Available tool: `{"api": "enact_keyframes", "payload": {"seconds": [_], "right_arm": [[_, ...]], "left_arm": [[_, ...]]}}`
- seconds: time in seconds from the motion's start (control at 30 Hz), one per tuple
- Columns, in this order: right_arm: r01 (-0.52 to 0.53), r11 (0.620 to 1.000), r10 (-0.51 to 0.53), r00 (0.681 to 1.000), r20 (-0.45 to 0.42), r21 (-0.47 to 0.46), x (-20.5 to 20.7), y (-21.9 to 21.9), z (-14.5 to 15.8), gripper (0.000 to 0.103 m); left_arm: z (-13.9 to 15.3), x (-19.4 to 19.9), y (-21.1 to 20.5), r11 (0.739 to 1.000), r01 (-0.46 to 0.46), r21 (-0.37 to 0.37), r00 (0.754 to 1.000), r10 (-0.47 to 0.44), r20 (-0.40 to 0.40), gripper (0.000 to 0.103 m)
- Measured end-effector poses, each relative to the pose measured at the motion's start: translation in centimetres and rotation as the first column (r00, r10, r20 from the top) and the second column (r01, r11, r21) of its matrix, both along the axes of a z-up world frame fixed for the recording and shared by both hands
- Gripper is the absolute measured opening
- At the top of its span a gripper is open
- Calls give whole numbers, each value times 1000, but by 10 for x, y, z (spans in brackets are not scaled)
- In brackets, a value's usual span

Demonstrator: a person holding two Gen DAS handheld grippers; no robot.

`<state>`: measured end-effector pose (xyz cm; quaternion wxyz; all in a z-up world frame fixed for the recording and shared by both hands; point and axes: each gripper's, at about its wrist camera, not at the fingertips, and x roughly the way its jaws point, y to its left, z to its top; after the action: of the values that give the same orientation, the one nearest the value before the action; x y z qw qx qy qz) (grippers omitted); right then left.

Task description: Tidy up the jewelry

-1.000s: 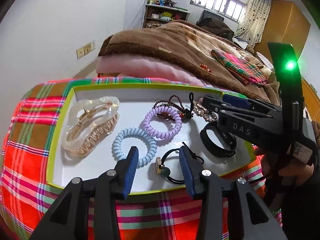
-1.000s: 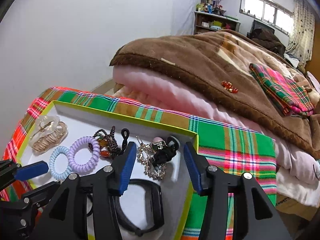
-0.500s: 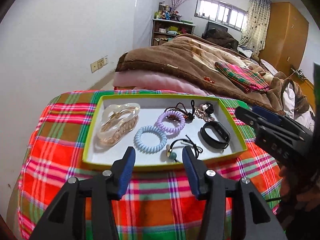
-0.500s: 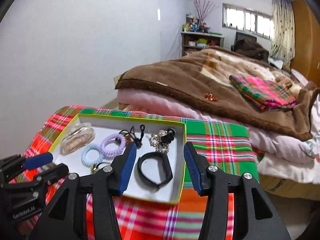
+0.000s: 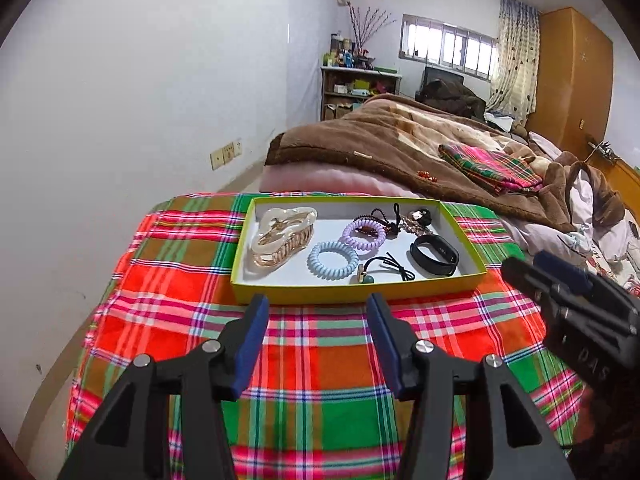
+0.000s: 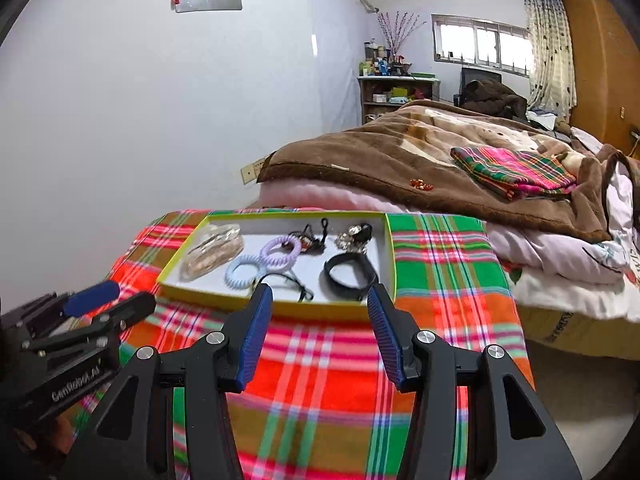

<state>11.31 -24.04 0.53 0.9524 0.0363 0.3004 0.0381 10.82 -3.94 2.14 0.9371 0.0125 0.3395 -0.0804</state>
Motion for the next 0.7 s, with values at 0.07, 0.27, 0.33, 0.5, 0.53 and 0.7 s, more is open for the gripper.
{"api": "enact_keyframes", "payload": {"seconds": [0.07,0.27,0.33,0.5,0.53,0.7], "right_arm": [[2,1000,-2,1000,11,-11,-11,4,-1,50],[9,999,-8,1000,22,-38,-40,14,-4,50],[12,999,-11,1000,22,-36,-44,15,-4,50],[16,999,-15,999,35,-41,-52,19,-1,50],[16,999,-15,999,39,-44,-53,19,-1,50],[8,999,-6,999,47,-50,-55,23,0,50]], "left_arm": [[2,-6,1,1000,-9,6,1000,9,10,53],[7,-20,4,1000,-13,-3,999,13,41,53],[7,-26,7,1000,-19,-6,998,20,54,53],[5,-33,8,1000,-28,0,998,28,61,53],[5,-33,7,1000,-28,5,998,27,64,53],[6,-35,9,999,-36,-2,997,36,66,53]]}}
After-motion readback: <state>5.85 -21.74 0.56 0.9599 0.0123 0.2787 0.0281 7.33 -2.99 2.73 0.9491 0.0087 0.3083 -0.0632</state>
